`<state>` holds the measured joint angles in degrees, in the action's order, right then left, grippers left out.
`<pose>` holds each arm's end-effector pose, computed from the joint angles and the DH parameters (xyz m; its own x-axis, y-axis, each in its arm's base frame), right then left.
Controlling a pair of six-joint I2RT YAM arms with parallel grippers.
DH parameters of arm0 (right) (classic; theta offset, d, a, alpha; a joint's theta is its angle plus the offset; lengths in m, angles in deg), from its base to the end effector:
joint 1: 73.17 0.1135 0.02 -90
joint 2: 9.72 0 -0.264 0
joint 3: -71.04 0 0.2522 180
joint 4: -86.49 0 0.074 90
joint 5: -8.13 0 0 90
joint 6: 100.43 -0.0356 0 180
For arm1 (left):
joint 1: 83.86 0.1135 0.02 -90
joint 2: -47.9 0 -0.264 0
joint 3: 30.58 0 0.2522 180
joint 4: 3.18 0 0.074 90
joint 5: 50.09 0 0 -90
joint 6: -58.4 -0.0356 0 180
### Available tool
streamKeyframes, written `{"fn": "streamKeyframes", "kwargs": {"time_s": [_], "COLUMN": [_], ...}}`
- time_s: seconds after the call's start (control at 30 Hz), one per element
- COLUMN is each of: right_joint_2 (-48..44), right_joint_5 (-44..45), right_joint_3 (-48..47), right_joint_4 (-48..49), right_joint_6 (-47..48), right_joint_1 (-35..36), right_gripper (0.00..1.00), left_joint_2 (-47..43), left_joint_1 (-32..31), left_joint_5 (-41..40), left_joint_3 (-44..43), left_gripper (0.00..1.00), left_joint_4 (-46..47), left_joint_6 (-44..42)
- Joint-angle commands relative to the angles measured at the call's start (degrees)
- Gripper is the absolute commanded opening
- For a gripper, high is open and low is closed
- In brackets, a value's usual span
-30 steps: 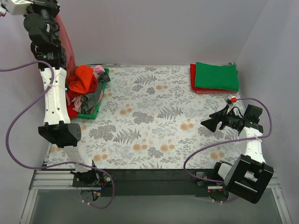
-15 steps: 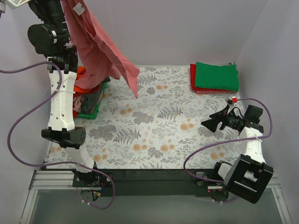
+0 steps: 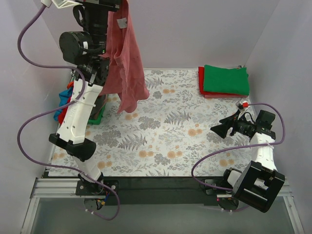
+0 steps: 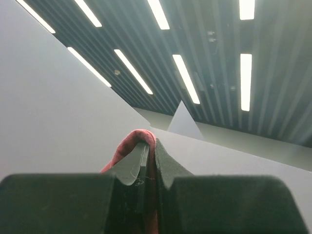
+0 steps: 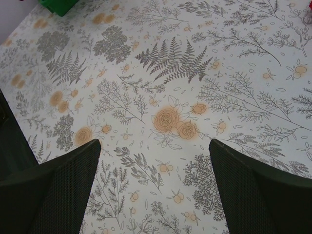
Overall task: Fold and stack the t-shirts
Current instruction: Move the tshirt to the center of the board
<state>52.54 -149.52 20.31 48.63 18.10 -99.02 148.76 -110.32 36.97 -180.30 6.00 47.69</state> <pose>0.1954 -0.0581 0.2303 -0.4207 0.0020 -0.9072 -0.6566 0.6894 0.3060 0.2637 -0.1292 0.6557 -0.2722 -0.9606 -0.0556 0.8245 -0.2030 -0.5282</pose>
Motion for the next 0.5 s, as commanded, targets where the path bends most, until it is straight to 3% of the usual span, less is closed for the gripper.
{"fn": "streamKeyframes", "kwargs": {"time_s": [0.0, 0.3, 0.47], "right_joint_2": [-0.6, -0.6, -1.3], "right_joint_5": [-0.7, 0.2, 0.2], "right_joint_3": [-2.0, -2.1, -2.0], "right_joint_4": [-0.9, -1.0, -1.0], "right_joint_6": [0.9, 1.2, 1.3], "right_joint_1": [-0.7, -1.1, -1.7], "right_gripper": [0.99, 0.98, 0.98], "left_joint_2": [-5.1, -5.8, -8.2], "left_joint_1": [-4.6, -16.2, -17.8], "left_joint_5": [1.4, 0.9, 1.5], "left_joint_3": [1.8, 4.2, 13.6], "left_gripper": [0.0, 0.0, 0.0], "left_joint_4": [2.2, -0.3, -2.8], "left_joint_6": [-1.9, -6.7, -4.8]}}
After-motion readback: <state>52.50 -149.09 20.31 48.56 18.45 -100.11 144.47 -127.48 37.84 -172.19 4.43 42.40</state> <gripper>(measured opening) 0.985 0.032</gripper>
